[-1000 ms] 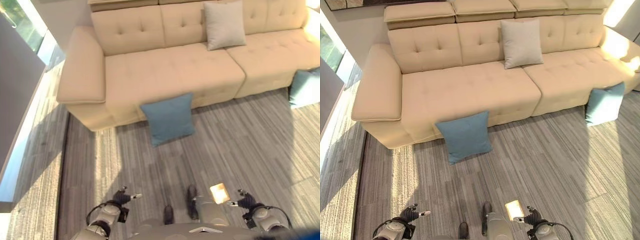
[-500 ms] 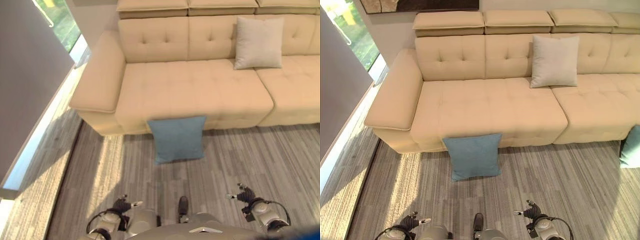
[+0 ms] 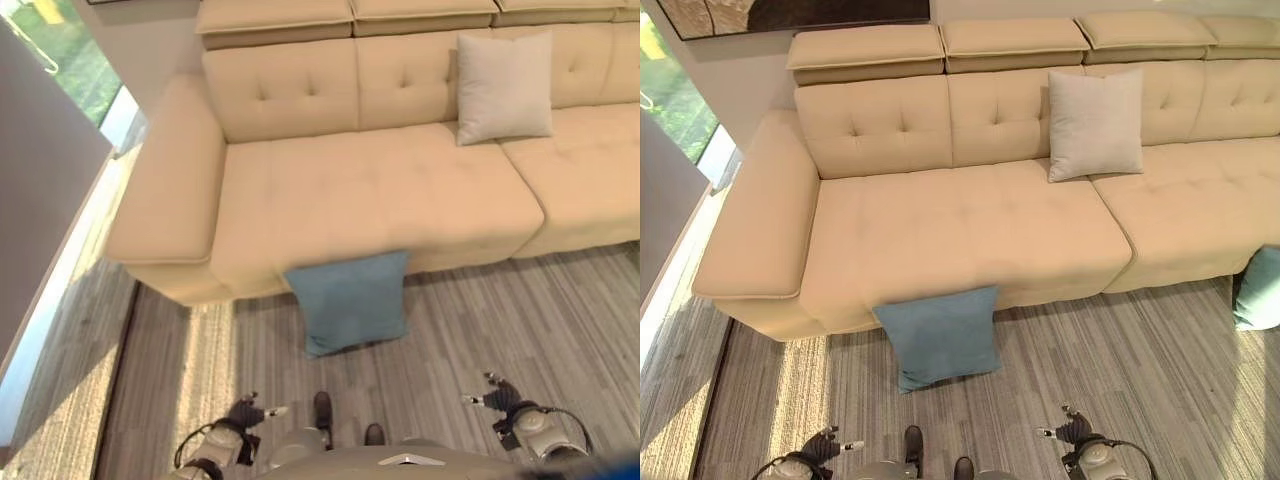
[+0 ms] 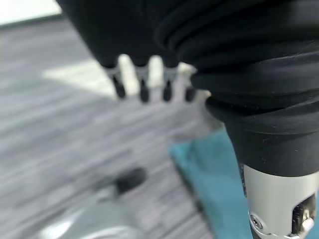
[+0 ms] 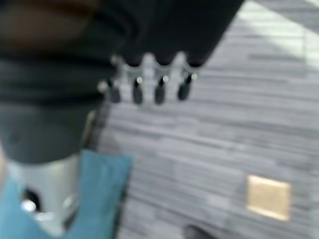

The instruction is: Pick up all the scattered cushions and arrange them neatly on the sofa.

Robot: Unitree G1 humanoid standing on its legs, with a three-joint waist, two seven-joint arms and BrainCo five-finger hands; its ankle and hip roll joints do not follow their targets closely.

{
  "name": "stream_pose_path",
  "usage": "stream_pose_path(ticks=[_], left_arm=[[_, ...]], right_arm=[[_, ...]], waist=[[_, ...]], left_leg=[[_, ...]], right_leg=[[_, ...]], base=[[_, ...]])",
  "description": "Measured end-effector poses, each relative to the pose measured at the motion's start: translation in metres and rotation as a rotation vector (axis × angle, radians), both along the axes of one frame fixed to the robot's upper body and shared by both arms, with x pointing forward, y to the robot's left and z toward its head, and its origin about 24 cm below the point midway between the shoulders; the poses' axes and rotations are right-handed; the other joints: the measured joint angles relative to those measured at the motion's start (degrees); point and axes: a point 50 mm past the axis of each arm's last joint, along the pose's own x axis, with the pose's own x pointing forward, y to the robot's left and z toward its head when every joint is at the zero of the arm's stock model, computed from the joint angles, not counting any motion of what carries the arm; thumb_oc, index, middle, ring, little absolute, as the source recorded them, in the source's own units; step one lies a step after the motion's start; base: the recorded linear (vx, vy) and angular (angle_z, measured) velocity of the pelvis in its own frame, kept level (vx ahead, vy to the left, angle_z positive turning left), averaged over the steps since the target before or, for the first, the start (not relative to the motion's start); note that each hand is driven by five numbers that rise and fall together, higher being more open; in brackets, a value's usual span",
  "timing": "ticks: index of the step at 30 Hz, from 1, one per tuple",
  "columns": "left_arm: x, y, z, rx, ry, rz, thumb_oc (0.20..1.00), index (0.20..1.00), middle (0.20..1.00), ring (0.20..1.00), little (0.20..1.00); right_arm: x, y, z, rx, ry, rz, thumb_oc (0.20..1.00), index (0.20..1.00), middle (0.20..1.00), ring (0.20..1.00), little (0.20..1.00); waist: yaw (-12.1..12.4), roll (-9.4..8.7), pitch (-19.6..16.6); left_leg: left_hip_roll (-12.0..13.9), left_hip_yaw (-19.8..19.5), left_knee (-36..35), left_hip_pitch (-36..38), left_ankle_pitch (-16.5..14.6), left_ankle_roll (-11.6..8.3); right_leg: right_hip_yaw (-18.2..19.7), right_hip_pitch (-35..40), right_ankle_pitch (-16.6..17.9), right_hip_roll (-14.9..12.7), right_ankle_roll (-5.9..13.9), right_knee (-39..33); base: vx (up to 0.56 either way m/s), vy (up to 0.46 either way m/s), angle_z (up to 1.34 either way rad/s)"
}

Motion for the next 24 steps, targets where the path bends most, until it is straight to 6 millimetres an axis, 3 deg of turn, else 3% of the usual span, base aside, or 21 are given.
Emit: stream_pose_path(ticks=[2, 3, 5, 7, 9, 10, 14, 17, 24], left_arm=[[0.003, 0.001, 0.001, 0.002, -0.007, -0.002, 1.0, 1.0, 1.0, 1.0, 1.0], [0.003, 0.003, 0.002, 0.009, -0.006, 0.0, 1.0, 1.0, 1.0, 1.0, 1.0], [0.002, 0.007, 0.002, 0.019, -0.004, 0.004, 1.0, 1.0, 1.0, 1.0, 1.0], [0.0, 0.011, 0.002, 0.025, 0.003, 0.021, 1.0, 1.0, 1.0, 1.0, 1.0], [-0.003, 0.015, 0.002, 0.033, 0.009, 0.025, 1.0, 1.0, 1.0, 1.0, 1.0], [-0.007, 0.014, 0.001, 0.03, 0.016, 0.027, 1.0, 1.0, 1.0, 1.0, 1.0], [-0.022, 0.008, -0.004, 0.011, 0.048, 0.034, 1.0, 1.0, 1.0, 1.0, 1.0], [-0.02, 0.004, -0.005, 0.001, 0.042, 0.031, 1.0, 1.0, 1.0, 1.0, 1.0], [-0.005, -0.011, -0.002, -0.039, -0.026, 0.01, 1.0, 1.0, 1.0, 1.0, 1.0]], right_arm=[[0.007, 0.002, 0.004, 0.006, -0.037, 0.011, 1.0, 1.0, 1.0, 1.0, 1.0], [0.015, 0.006, 0.008, 0.018, -0.071, 0.027, 1.0, 1.0, 1.0, 1.0, 1.0], [0.016, 0.008, 0.008, 0.022, -0.075, 0.03, 1.0, 1.0, 1.0, 1.0, 1.0], [0.012, 0.008, 0.007, 0.022, -0.064, 0.027, 1.0, 1.0, 1.0, 1.0, 1.0], [0.01, 0.009, 0.005, 0.024, -0.056, 0.026, 1.0, 1.0, 1.0, 1.0, 1.0], [0.011, 0.008, 0.006, 0.023, -0.061, 0.026, 1.0, 1.0, 1.0, 1.0, 1.0], [0.009, 0.005, 0.006, 0.016, -0.058, 0.022, 1.0, 1.0, 1.0, 1.0, 1.0], [0.008, 0.0, 0.008, 0.006, -0.058, 0.019, 1.0, 1.0, 1.0, 1.0, 1.0], [0.007, -0.012, 0.011, -0.027, -0.059, 0.011, 1.0, 1.0, 1.0, 1.0, 1.0]], waist=[[-0.3, -0.06, -0.1], [0.1, 0.22, 0.1], [0.0, 0.39, 0.2], [-0.4, 0.14, 0.6], [-0.3, -1.11, 1.2], [-0.2, -1.79, 0.8], [-0.1, 0.18, 0.8], [-0.2, 0.86, 0.3], [0.0, 2.53, -0.7]], left_leg=[[-0.7, 0.6, 0.1, 0.2, -0.6, 0.69], [-1.0, 1.0, -0.1, 0.3, -1.3, 0.82], [-1.1, 0.7, -0.5, 0.5, -1.3, 0.7], [-1.2, -0.3, -0.9, 1.1, -1.3, 0.47], [-1.5, -0.4, -1.5, 2.8, -1.3, -0.13], [-1.4, -0.8, -1.8, 3.5, -1.5, -1.06], [2.8, -2.5, -0.5, 3.8, -2.1, -4.04], [4.4, -4.0, 1.2, 2.0, -2.5, -5.04], [5.3, -5.8, 1.8, -0.3, -3.1, -5.52]], right_leg=[[-0.4, -3.1, -1.4, -2.7, 0.34, 2.9], [-1.2, -5.9, -1.1, -7.1, 0.84, 2.2], [-1.5, -7.3, 0.2, -9.8, 2.88, -0.8], [-1.3, -7.1, 3.7, -11.5, 5.43, -6.7], [-1.4, -6.3, 9.0, -12.6, 5.59, -10.4], [-1.8, -5.1, 14.4, -12.2, 4.14, -12.1], [-4.7, -0.5, 15.2, -8.2, 2.68, -17.4], [-6.6, -0.5, 14.6, -6.8, 1.0, -17.4], [-8.2, -1.8, 13.5, -5.8, -0.4, -16.3]], base=[[0.09, -0.043, -0.17], [0.15, -0.082, -0.25], [0.11, -0.068, -0.1], [0.08, -0.129, 0.23], [0.07, -0.169, 0.24], [0.05, -0.101, 0.07], [0.09, -0.175, 0.14], [0.05, -0.099, 0.25], [0.04, -0.031, 0.15]])
